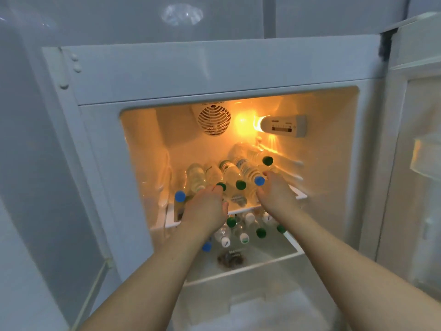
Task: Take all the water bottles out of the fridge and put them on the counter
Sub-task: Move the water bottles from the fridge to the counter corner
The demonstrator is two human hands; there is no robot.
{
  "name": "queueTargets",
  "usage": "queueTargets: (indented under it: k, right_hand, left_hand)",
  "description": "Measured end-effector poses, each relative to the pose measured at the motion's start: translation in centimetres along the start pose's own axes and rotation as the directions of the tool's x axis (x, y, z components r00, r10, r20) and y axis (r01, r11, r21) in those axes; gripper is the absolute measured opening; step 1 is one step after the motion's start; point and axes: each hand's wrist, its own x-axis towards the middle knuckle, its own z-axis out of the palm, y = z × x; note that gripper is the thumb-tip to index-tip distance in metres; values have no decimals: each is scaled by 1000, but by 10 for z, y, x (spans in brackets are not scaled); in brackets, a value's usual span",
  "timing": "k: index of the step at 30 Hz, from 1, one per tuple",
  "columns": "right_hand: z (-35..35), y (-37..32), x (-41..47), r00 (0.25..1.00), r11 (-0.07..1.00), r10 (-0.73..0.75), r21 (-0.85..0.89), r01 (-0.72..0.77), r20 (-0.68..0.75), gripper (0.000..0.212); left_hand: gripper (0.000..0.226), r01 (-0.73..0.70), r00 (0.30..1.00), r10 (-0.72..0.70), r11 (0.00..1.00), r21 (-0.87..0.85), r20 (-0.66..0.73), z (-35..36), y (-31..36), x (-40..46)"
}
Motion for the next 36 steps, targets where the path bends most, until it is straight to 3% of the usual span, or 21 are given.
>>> queueTargets:
  k: [4, 9, 15, 21, 36]
  right_hand:
    - [10, 13, 60, 999, 998, 41, -52, -42, -26, 59]
    - [22, 30, 111, 995, 993, 61, -94, -68, -78, 61]
    - [36, 43, 153, 994, 977, 58, -202, -76, -94, 58]
    - [41, 55, 172, 994, 971, 26, -233, -49, -104, 62]
    - [44, 62, 162, 983, 987, -61, -160, 33, -174, 59]
  left_hand:
    - [35, -21, 1000, 21, 1000, 22, 11, 18, -6, 46]
    - [40, -46, 998, 49, 995, 91, -32, 42, -9, 79]
    - [62, -121, 992, 125, 957, 262, 3, 75, -2, 115]
    - [81, -138, 988, 155, 937, 323, -29, 90, 1, 140]
    - [52, -251, 964, 263, 858, 449, 36, 90, 6, 140]
